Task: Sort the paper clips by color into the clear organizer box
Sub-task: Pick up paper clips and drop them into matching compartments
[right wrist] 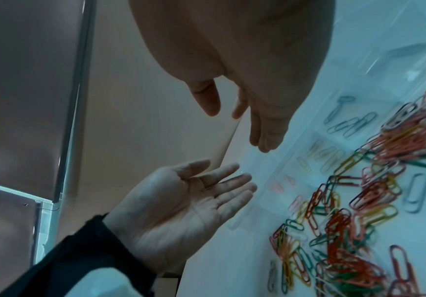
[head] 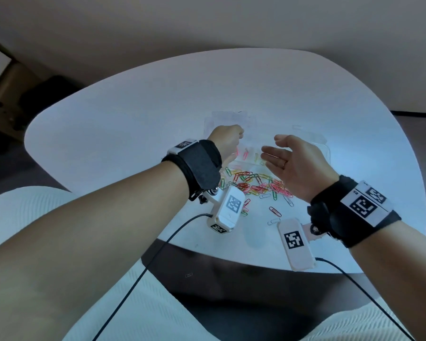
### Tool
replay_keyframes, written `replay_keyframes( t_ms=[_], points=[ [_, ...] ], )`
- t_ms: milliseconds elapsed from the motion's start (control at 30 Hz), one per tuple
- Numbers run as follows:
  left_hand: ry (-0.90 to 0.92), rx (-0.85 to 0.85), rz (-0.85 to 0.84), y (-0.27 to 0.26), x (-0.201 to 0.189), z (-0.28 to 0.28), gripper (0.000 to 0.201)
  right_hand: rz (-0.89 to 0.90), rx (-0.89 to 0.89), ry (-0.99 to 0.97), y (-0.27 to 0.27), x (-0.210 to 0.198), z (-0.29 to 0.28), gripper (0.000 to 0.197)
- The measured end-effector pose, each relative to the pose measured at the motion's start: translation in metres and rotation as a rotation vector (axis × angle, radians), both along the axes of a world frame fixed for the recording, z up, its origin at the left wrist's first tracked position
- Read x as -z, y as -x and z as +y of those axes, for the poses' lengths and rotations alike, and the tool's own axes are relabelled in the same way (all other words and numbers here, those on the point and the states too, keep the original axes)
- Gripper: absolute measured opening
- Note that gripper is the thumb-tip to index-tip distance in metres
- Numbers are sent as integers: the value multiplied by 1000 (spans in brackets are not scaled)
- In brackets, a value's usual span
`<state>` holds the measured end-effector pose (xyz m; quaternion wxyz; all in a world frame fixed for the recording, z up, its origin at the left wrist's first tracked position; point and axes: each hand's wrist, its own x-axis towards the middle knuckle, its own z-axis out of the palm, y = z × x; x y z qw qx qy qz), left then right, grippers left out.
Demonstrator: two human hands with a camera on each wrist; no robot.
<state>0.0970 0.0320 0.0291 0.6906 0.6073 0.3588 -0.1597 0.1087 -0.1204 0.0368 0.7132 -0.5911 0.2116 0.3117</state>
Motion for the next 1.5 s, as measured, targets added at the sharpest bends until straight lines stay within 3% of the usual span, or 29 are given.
replay_keyframes(
  t_ms=[133, 233, 333, 467, 633, 767, 900, 1067, 1367, 1500],
  points=[
    [-109, 101, -84, 10, -12, -1, 28, -23, -79, 16, 10, -4, -17, 11],
    [-322, 276, -208, 26, -21, -5, 18, -73, -177, 65, 19, -4, -26, 8],
    [-593, 515, -251, 49, -16, -4, 10, -199, -366, 268, 28, 8, -32, 10],
    [-861, 804, -158, 73, 13, 0, 4, -462, -696, 689, 36, 35, -41, 8],
    [-977, 1092, -129, 78, 44, -2, 8, -593, -798, 842, 45, 54, -39, 6],
    [-996, 1095, -225, 76, 56, -10, 15, -652, -895, 957, 53, 66, -33, 10],
    [-1020, 1110, -301, 75, 66, -15, 21, -640, -879, 1113, 46, 76, -42, 12],
    [-1044, 1146, -300, 76, 73, -15, 22, -557, -951, 1123, 37, 77, -52, 14],
    [-1022, 1107, -262, 76, 75, -11, 26, -556, -941, 1161, 45, 83, -50, 15],
    [-1029, 1104, -241, 74, 78, -9, 19, -566, -872, 1110, 47, 80, -45, 16]
  ],
)
